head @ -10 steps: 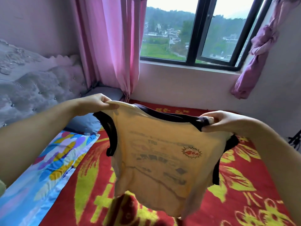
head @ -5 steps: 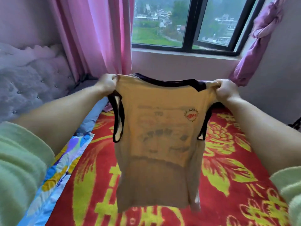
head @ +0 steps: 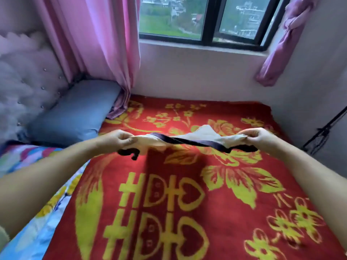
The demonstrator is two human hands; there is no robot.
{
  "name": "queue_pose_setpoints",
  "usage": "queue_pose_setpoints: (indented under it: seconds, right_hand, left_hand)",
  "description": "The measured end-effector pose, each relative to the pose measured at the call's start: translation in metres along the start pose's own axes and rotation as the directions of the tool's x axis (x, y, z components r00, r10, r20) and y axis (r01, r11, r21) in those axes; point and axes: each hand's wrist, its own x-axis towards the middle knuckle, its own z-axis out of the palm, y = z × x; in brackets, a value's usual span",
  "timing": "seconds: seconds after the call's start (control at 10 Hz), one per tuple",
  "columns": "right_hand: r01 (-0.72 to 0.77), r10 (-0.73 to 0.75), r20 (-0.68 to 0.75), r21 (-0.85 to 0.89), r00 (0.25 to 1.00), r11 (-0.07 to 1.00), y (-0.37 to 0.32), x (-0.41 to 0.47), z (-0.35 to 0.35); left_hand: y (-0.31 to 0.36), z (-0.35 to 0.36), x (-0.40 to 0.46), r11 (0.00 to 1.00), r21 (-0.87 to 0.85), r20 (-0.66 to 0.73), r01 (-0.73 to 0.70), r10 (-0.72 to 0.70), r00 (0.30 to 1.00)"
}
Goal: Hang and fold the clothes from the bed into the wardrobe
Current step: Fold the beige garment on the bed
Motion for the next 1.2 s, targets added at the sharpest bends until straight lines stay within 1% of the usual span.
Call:
queue_pose_setpoints:
  seconds: [0.1, 0.2, 0.3, 0.4, 0.5, 0.6, 0.7, 0.8, 0.9, 1.0, 1.1, 1.2]
  right_hand:
    - [-0.100, 0.127, 0.205, -0.137, 0.970, 0.986, 0.083, -0.033, 0.085]
    - [-0.108, 0.175, 0.317, -0.218, 0.932, 0.970, 0.129, -0.059, 0.137]
    - [-0.177, 0.286, 0.507, -0.252, 0.813, 0.951, 0.182, -0.107, 0.194]
    - [-0.217, 0.357, 0.665, -0.286, 0.656, 0.933, 0.206, -0.139, 0.222]
    - [-0.211, 0.398, 0.754, -0.338, 0.522, 0.917, 0.219, -0.159, 0.237]
    - [-0.247, 0.419, 0.796, -0.342, 0.436, 0.907, 0.221, -0.145, 0.238]
    - [-0.280, 0.431, 0.749, -0.331, 0.504, 0.901, 0.229, -0.107, 0.235]
    - [-0.305, 0.461, 0.637, -0.346, 0.618, 0.887, 0.240, -0.044, 0.225]
    - [-0.314, 0.476, 0.419, -0.400, 0.773, 0.861, 0.229, 0.035, 0.209]
    - [-0.346, 0.318, -0.160, -0.201, 0.934, 0.916, 0.207, 0.111, 0.199]
    - [-0.314, 0.273, -0.449, -0.017, 0.851, 0.949, 0.196, 0.149, 0.218]
    - [-0.277, 0.234, -0.182, -0.265, 0.955, 0.924, 0.212, 0.124, 0.273]
  left_hand:
    - [-0.026, 0.093, -0.036, 0.993, 0.115, 0.253, -0.012, -0.018, 0.967]
    - [-0.063, 0.164, -0.068, 0.981, 0.184, 0.395, 0.059, -0.129, 0.909]
    - [-0.094, 0.224, -0.106, 0.975, 0.211, 0.565, 0.065, -0.176, 0.806]
    - [-0.109, 0.263, -0.137, 0.979, 0.198, 0.708, 0.054, -0.181, 0.683]
    - [-0.125, 0.284, -0.149, 0.974, 0.190, 0.778, 0.121, -0.225, 0.587]
    - [-0.129, 0.283, -0.131, 0.964, 0.215, 0.825, 0.154, -0.263, 0.499]
    - [-0.127, 0.265, -0.084, 0.970, 0.179, 0.811, 0.162, -0.239, 0.534]
    - [-0.130, 0.237, -0.015, 0.963, 0.218, 0.721, 0.157, -0.267, 0.640]
    - [-0.127, 0.205, 0.062, 0.950, 0.265, 0.541, 0.167, -0.289, 0.790]
    - [-0.124, 0.178, 0.146, 0.955, 0.133, 0.049, 0.263, -0.272, 0.961]
    - [-0.121, 0.189, 0.197, 0.936, 0.053, -0.308, 0.349, -0.317, 0.897]
    - [-0.123, 0.250, 0.176, 0.925, 0.283, -0.225, 0.254, -0.193, 0.955]
